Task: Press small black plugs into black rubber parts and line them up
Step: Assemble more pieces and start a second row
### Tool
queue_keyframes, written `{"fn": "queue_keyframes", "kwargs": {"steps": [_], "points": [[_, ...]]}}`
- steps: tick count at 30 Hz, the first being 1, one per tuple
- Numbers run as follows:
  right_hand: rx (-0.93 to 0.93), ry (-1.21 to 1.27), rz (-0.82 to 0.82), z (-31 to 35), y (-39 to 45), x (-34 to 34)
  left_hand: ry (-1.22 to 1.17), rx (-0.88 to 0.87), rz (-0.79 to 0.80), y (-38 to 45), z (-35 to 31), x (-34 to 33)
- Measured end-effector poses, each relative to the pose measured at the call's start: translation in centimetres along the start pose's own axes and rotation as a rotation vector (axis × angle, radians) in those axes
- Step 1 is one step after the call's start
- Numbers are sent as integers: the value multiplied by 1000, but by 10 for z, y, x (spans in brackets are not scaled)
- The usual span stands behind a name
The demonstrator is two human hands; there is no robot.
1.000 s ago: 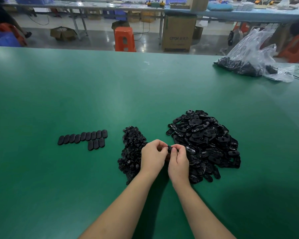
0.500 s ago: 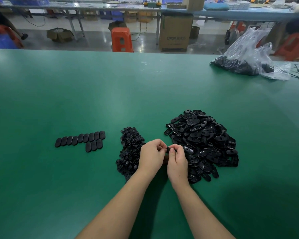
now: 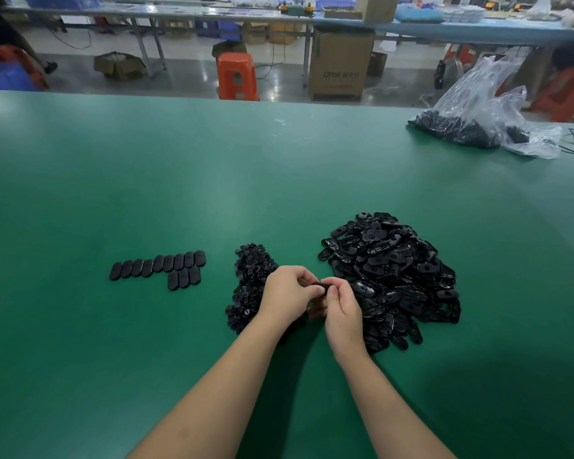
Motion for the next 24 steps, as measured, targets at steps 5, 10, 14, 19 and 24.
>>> {"fn": "queue_keyframes", "kwargs": {"steps": [5, 10, 14, 19, 24], "points": [[44, -53, 23, 2, -1, -2, -36, 13, -3, 0, 4, 1], [23, -76, 34, -1, 1, -3, -45, 47, 11, -2, 7, -5], [33, -96, 35, 0, 2, -3, -33, 49, 13, -1, 7, -5], [24, -111, 28, -2, 2, -3, -3, 39, -11, -2, 5, -7], [-3, -60, 21, -4, 1, -2, 36, -2, -38, -5, -1, -10]]}}
Point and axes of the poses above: each hand's wrist, its own y-axis towards the middle knuckle, its own x-axis out of the back of the hand, z = x × y, the point moved 7 cm from there along y, towards the middle knuckle
